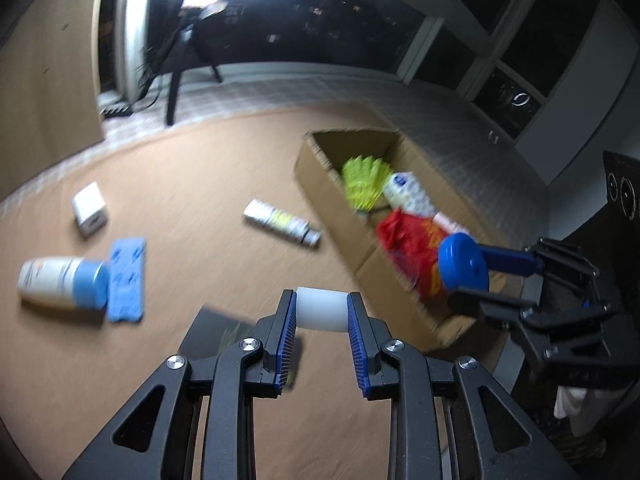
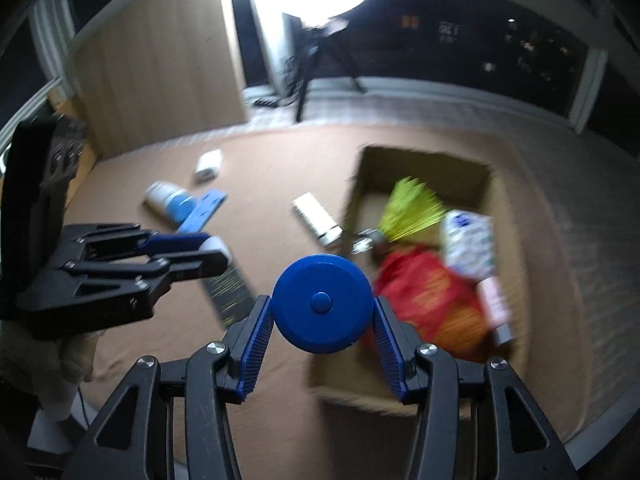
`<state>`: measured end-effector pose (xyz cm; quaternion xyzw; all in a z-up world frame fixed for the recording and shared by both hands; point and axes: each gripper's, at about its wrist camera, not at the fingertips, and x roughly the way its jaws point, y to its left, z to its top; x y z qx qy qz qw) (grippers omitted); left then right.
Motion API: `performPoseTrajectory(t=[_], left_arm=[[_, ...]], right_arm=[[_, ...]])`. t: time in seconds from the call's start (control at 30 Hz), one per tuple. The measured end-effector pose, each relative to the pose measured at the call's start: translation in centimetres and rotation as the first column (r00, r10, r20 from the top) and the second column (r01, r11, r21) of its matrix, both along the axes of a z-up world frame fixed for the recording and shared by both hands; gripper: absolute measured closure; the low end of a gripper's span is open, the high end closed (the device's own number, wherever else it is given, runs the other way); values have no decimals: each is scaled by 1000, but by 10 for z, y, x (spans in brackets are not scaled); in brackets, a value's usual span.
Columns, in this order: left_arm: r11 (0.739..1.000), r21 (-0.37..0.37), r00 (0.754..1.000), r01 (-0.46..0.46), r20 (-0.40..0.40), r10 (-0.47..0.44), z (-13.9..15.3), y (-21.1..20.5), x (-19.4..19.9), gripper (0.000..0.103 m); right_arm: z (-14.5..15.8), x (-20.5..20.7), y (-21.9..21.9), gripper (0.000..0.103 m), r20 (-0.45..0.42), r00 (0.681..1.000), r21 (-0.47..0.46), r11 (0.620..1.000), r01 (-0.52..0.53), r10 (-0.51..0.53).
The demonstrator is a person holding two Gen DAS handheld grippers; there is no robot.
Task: Organize objects
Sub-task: 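Carry the blue case and white block over the box and open both tools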
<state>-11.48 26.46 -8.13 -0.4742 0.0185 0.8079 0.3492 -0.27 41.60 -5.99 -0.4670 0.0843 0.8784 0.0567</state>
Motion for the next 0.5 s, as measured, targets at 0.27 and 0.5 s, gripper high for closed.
performPoseTrajectory(t=[0.27, 0.5], left_arm=[[998, 30, 998, 55, 7, -56, 4, 65, -19, 76], [995, 35, 996, 91, 18, -91, -1, 105, -25, 73]], right_arm=[[1, -2, 63, 57, -17, 994, 17, 994, 106, -106], [-9, -3, 90, 56, -2, 989, 17, 989, 145, -145]])
